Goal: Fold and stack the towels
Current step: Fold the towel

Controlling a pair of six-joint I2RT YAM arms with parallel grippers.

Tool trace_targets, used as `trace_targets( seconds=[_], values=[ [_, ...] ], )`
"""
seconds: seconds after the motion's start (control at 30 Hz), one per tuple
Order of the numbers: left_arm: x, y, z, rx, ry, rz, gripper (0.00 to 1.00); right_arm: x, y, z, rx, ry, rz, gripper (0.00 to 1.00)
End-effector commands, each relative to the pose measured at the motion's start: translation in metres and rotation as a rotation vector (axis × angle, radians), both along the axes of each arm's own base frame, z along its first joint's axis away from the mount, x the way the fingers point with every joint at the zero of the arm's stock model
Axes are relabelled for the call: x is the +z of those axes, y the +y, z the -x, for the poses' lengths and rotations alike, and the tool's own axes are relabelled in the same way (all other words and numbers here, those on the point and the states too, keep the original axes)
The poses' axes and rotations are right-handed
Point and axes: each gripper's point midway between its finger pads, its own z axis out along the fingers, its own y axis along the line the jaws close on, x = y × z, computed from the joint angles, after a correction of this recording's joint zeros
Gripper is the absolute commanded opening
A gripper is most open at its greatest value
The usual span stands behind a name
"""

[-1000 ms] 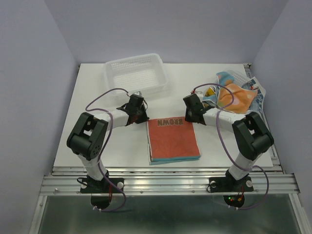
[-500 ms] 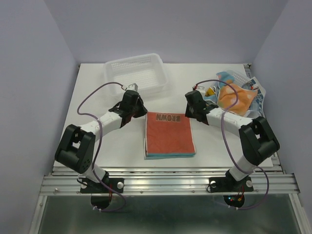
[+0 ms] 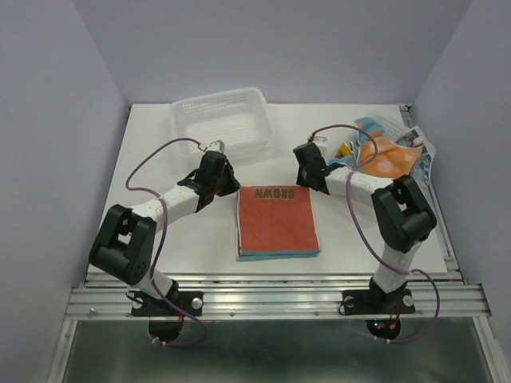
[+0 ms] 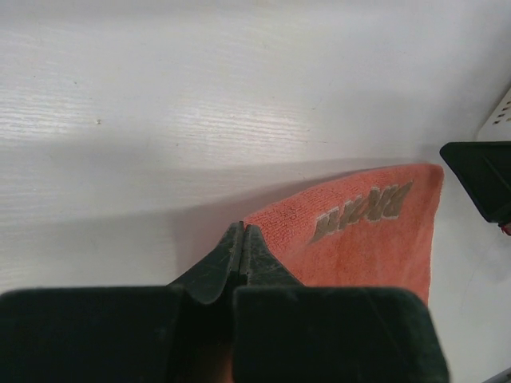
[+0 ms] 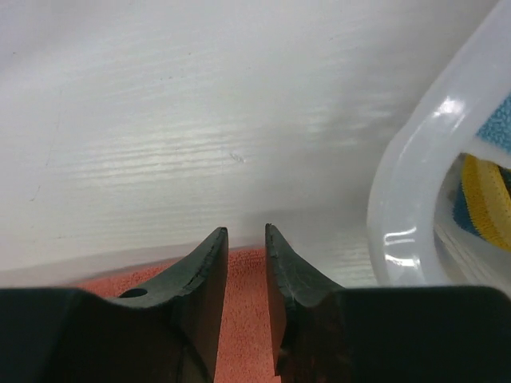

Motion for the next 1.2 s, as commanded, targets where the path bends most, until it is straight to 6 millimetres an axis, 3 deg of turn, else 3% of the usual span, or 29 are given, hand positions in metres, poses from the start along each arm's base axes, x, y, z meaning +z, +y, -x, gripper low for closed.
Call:
trace_targets(
  seconds=[0.0,0.33,0.63,0.97,1.1,1.17],
  values=[
    [0.007,0.002,-0.008,0.010,-0.034,-0.005,0.00,0.006,0.000,-0.019,-0.054,-0.039,0.044,0.31],
    [0.006,0.003,-0.008,0.010,-0.026,-0.010,0.00,-0.030,-0.003,-0.002,-0.089,0.065,0.032,0.38],
    [0.009,0.003,-0.007,0.015,-0.028,-0.003,0.00,-0.028,-0.019,0.019,-0.131,0.091,0.050,0.41],
    [0.004,0.002,-0.005,0.009,-0.016,0.004,0.00,-0.037,-0.010,0.026,-0.096,0.126,0.024,0.42],
    [0.005,0.002,-0.004,0.006,-0.016,0.006,0.00,-0.031,-0.003,0.023,-0.099,0.110,-0.008,0.14],
    [0.006,0.001,-0.004,0.003,-0.017,0.008,0.00,-0.026,-0.003,0.020,-0.113,0.098,-0.012,0.08]
  ],
)
